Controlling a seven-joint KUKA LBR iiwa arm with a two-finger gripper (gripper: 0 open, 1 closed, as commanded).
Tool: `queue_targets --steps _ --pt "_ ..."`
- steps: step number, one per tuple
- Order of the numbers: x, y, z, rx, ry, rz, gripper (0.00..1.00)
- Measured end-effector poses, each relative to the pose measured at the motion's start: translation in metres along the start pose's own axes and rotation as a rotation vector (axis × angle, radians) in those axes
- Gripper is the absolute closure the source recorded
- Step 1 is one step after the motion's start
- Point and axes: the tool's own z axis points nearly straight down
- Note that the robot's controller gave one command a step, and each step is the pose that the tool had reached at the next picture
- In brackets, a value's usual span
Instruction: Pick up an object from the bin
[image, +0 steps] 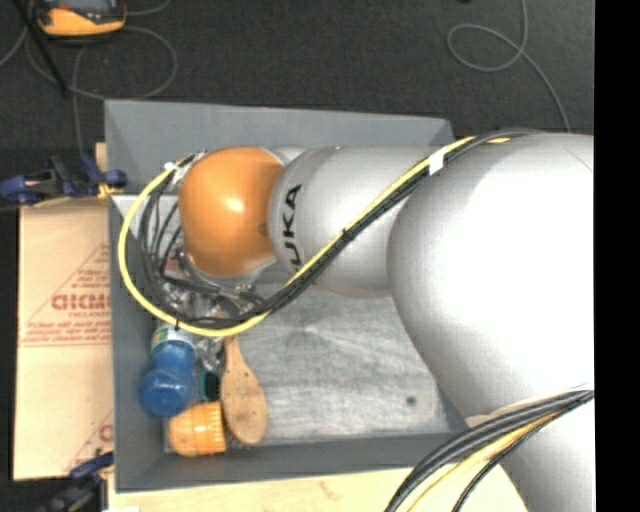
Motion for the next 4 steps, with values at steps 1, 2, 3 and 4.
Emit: queue_targets --steps 1,2,3,4 --pt "-0.002 -0.006 -0.04 -0.003 0.013 -0.033 1.0" --pt "-0.004 -0.008 -0.099 -0.007 0.011 -0.05 1.0" --pt "0.008 -0.015 -0.166 -0.008 0.01 -0.181 1.0" --pt "0.009 -0.013 -0.072 -0.013 0.013 -0.422 0.0"
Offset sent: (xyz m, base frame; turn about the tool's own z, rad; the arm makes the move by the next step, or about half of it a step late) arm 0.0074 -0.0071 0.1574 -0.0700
